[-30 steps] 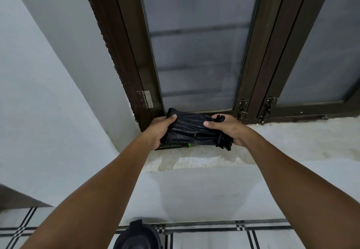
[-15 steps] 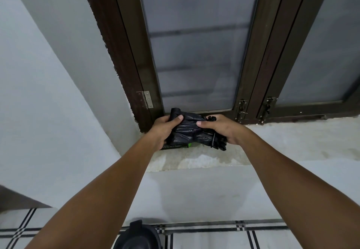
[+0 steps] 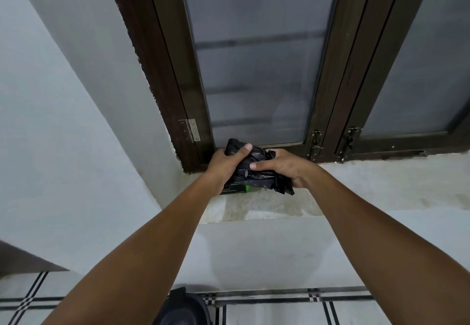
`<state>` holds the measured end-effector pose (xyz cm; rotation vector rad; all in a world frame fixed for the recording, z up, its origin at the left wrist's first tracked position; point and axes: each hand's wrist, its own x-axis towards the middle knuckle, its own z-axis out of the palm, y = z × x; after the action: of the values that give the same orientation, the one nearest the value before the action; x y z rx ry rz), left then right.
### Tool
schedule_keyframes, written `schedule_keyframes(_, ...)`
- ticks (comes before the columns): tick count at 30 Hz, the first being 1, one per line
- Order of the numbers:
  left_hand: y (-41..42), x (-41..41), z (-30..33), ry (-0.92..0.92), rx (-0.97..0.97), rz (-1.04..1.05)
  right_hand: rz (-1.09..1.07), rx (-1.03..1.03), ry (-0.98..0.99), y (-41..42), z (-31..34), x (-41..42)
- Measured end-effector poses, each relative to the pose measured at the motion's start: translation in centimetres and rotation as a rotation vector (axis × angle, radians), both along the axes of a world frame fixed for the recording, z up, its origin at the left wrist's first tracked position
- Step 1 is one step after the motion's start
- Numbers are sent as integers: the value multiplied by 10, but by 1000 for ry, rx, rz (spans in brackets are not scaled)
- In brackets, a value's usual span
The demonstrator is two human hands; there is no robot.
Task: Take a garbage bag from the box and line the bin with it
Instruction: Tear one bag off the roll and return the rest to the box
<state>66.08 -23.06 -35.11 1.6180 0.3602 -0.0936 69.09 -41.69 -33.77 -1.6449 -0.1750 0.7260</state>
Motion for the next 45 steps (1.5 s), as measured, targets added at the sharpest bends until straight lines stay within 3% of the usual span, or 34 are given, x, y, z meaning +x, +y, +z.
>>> schedule_keyframes(10,1,8,-8,-79,344,4,98,-190,-95,6,13,8)
schedule_keyframes(17,-1,3,1,-180,707,-187,215,-309,-216,6,15,5)
schedule_keyframes(28,0,1,14,-309,1109,-268,253,-429,-412,10,22,-2)
schedule_keyframes(30,1,1,16,-298,1055,-207,235,-413,-451,15,20,-2)
schedule_keyframes(32,1,0,16,-271,881,-108,184,-338,-425,17,18,-1)
schedule_keyframes(37,0,-4,5,-226,355,48,-40,-3,-144,11,9,-5)
schedule_keyframes(45,-10,-9,-1,-120,38,146,-364,114,-127,28,6,-11)
